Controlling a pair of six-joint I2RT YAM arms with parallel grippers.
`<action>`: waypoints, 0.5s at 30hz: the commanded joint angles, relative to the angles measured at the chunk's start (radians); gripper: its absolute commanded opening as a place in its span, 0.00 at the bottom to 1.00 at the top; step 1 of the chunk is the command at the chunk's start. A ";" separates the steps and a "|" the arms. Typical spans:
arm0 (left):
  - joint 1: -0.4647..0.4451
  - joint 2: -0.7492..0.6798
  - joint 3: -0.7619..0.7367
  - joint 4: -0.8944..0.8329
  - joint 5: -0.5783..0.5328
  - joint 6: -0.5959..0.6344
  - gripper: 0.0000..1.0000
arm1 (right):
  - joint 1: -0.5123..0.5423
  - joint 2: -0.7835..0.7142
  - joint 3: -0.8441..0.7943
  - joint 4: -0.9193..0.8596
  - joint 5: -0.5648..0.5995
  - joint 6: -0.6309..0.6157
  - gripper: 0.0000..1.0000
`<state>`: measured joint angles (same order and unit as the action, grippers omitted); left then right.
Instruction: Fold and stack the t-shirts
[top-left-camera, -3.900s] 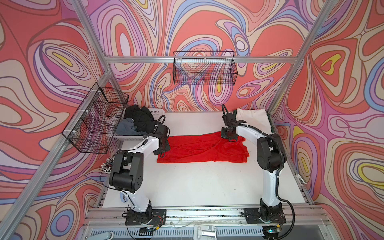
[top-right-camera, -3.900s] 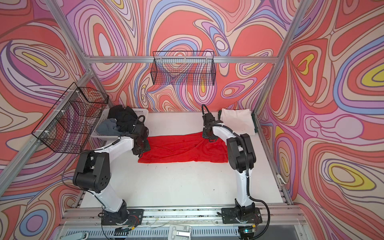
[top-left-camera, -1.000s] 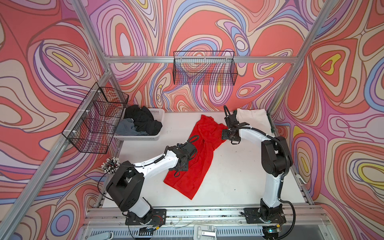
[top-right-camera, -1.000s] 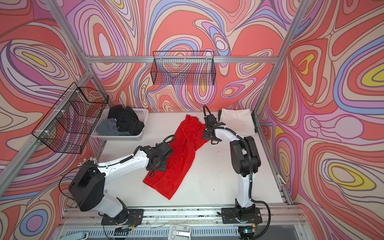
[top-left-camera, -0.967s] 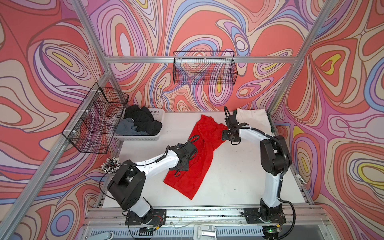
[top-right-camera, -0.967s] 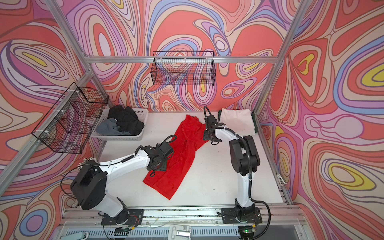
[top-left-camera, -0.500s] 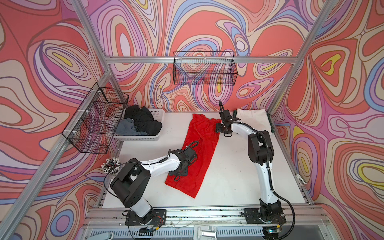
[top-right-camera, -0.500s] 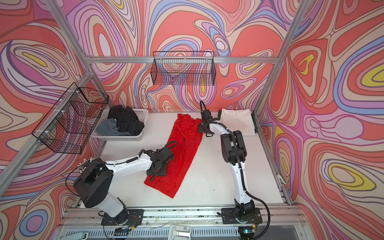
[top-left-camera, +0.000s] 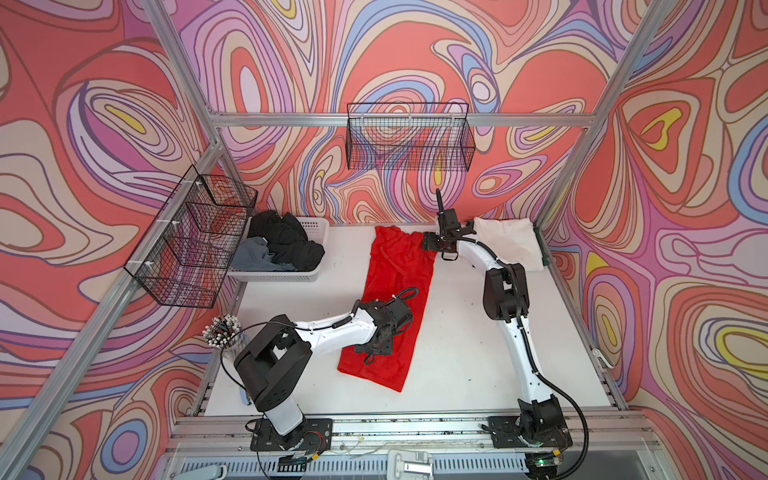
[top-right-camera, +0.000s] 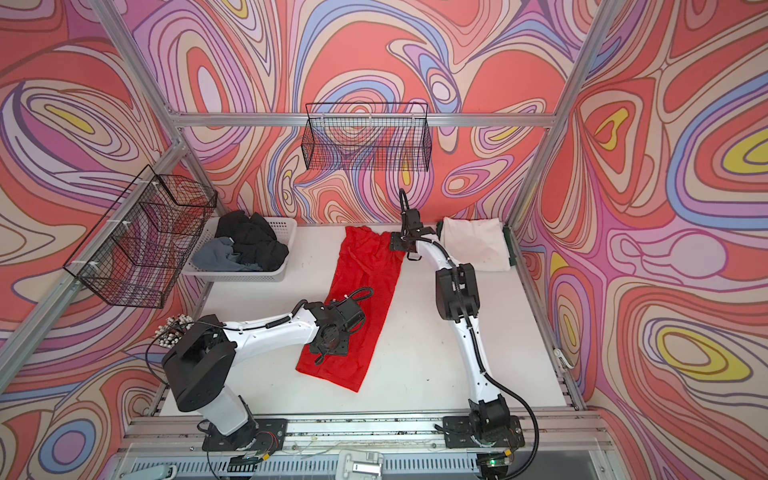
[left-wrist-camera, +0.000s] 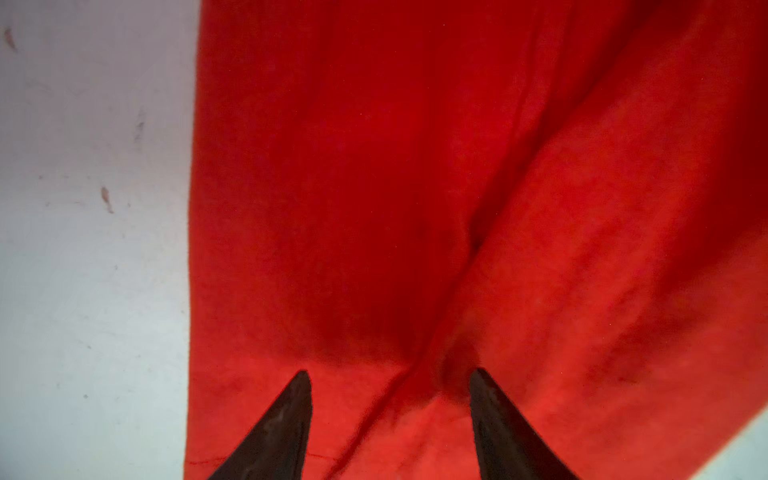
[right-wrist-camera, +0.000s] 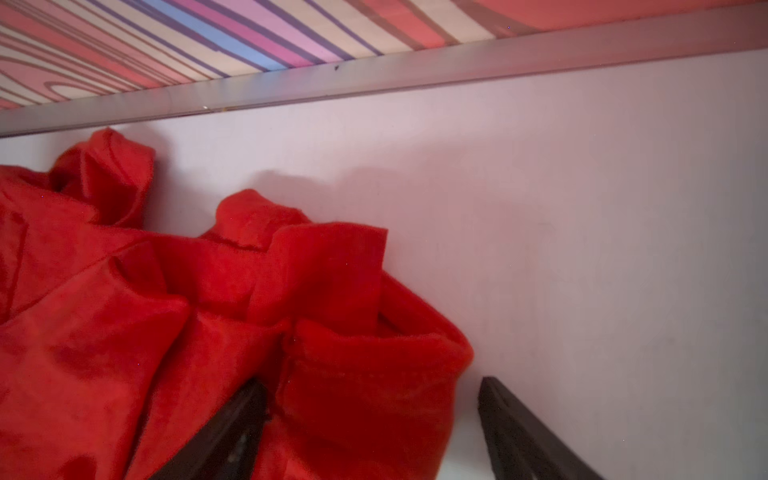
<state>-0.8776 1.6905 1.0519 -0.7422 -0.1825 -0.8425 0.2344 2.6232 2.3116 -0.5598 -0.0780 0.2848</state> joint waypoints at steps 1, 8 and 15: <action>-0.027 0.040 0.016 0.030 0.053 -0.010 0.61 | -0.054 -0.071 -0.108 -0.021 -0.080 0.044 0.92; -0.039 0.095 0.033 0.152 0.128 0.062 0.61 | -0.114 -0.390 -0.456 0.090 -0.037 0.128 0.97; -0.033 0.252 0.112 0.202 0.279 0.146 0.59 | -0.180 -0.697 -0.801 0.130 -0.020 0.216 0.97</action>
<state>-0.9131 1.8416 1.1549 -0.6239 -0.0368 -0.7483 0.0719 2.0277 1.6085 -0.4614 -0.1162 0.4477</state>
